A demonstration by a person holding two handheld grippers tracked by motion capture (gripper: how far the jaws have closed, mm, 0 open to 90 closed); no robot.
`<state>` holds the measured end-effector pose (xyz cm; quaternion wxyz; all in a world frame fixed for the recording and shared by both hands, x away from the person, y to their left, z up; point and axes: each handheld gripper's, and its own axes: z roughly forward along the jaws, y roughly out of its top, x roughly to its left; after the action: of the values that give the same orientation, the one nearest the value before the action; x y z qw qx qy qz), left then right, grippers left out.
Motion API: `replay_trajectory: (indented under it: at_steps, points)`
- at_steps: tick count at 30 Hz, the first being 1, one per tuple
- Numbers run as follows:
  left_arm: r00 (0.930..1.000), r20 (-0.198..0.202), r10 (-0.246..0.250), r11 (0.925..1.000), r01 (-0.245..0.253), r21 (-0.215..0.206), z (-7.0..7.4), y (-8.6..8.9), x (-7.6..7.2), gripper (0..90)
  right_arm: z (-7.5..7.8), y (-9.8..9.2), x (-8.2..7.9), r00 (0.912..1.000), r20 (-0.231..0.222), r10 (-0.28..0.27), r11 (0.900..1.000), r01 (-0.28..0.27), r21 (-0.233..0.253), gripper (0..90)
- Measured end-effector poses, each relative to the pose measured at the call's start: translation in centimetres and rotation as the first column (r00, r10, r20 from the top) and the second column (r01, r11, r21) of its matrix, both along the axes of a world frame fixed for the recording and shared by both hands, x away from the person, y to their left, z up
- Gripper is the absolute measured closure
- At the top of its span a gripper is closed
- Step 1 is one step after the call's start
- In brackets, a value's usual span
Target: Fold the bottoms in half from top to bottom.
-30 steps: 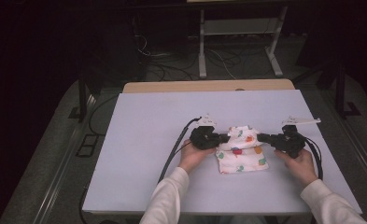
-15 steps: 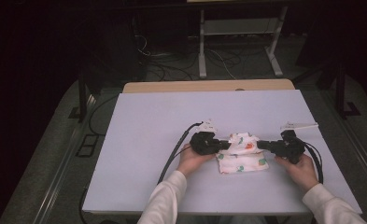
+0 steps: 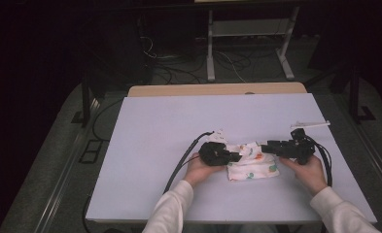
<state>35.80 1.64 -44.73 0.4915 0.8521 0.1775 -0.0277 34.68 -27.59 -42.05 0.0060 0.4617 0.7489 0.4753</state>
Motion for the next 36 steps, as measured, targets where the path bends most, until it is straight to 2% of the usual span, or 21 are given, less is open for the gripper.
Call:
replay_trajectory:
  at_steps: [3, 9, 12, 16, 21, 29, 36]
  points:
    - [1.0000, 0.003, -0.005, 1.0000, 0.005, -0.001, 0.0, -0.1, -0.1, 87.2, 0.8, 0.7, 1.0, 0.9998, 0.006, 0.018, 1.000, -0.018, 0.010, 61.7]
    - [0.9999, 0.006, -0.010, 0.9999, 0.010, 0.005, 0.0, -0.1, -0.1, 87.3, 1.5, 2.1, 3.0, 0.9992, -0.007, 0.040, 0.999, -0.040, -0.019, 87.9]
    - [0.9999, 0.009, -0.013, 0.9999, 0.012, 0.010, -0.1, -0.1, -0.1, 87.2, 1.5, 2.8, 4.0, 0.9978, -0.026, 0.061, 0.997, -0.062, -0.046, 88.3]
    - [0.9997, 0.014, -0.018, 0.9997, 0.018, 0.019, -0.1, -0.2, -0.2, 87.2, 1.0, 3.9, 5.0, 0.9923, -0.080, 0.094, 0.991, -0.101, -0.084, 88.4]
    - [0.9996, 0.016, -0.023, 0.9995, 0.022, 0.024, -0.2, -0.2, -0.2, 87.2, 0.6, 4.8, 5.9, 0.9881, -0.118, 0.099, 0.984, -0.114, -0.134, 88.3]
    - [0.9994, 0.020, -0.027, 0.9992, 0.027, 0.028, -0.3, -0.3, -0.2, 87.2, -0.1, 5.8, 6.6, 0.9775, -0.161, 0.136, 0.974, -0.162, -0.160, 88.3]
    - [0.9987, 0.024, -0.044, 0.9979, 0.043, 0.049, -0.3, -0.4, -0.4, 87.1, -1.0, 6.2, 7.1, 0.9701, -0.202, 0.134, 0.969, -0.171, -0.180, 88.3]
